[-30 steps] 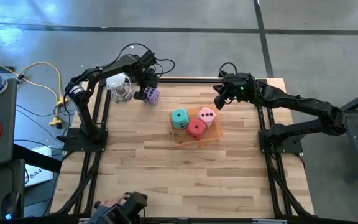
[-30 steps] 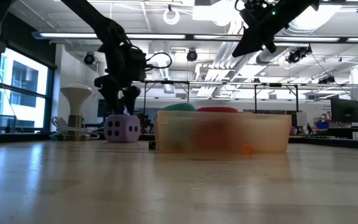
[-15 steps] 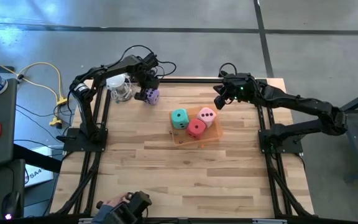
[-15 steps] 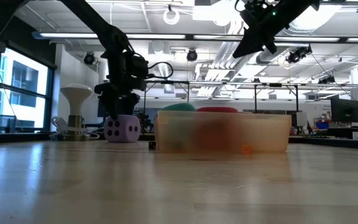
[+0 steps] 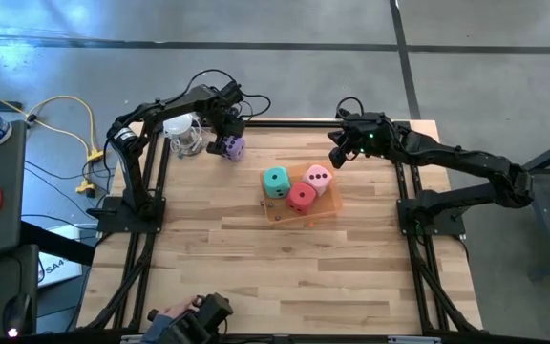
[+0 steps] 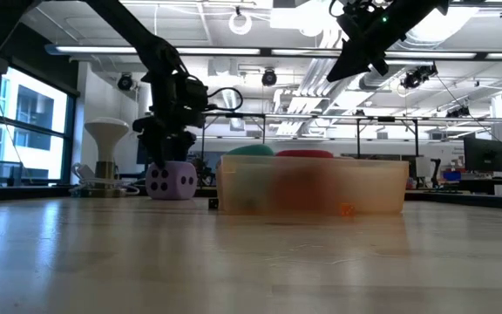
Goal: Pick & Place Dice
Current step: Put the large purple dice into the orange bin
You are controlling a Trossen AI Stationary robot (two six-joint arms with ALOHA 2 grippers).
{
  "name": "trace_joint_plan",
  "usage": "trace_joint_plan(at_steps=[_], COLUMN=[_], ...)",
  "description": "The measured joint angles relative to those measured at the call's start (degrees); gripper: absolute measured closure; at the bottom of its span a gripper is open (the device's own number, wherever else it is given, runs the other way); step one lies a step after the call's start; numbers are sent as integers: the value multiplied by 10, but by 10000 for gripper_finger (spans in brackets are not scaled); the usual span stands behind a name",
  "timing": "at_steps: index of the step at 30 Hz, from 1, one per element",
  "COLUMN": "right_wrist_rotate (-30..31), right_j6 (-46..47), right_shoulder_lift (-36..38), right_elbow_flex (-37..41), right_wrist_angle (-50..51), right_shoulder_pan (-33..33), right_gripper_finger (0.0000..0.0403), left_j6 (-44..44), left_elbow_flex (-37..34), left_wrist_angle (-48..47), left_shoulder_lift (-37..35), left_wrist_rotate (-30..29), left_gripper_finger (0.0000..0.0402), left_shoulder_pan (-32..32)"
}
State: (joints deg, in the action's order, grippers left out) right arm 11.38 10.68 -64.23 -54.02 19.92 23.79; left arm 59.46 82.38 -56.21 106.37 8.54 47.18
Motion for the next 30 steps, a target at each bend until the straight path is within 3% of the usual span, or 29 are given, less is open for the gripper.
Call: trace_joint_plan(at_steps=[26,30], right_wrist_rotate=[0,0], right_j6=[0,1], right_shoulder_lift=[0,0], right_elbow_flex=[0,0], right_wrist_angle=[0,0], right_shoulder_pan=[0,-1], right_gripper_finger=[401,401], left_j6=[-20,-16], left_elbow_flex=[-1,-1], left_wrist_angle=[-1,-3], left_shoulder_lift=[1,2], left_wrist_rotate=[11,35], left_gripper_finger=[4,10], left_shoulder_pan=[0,0])
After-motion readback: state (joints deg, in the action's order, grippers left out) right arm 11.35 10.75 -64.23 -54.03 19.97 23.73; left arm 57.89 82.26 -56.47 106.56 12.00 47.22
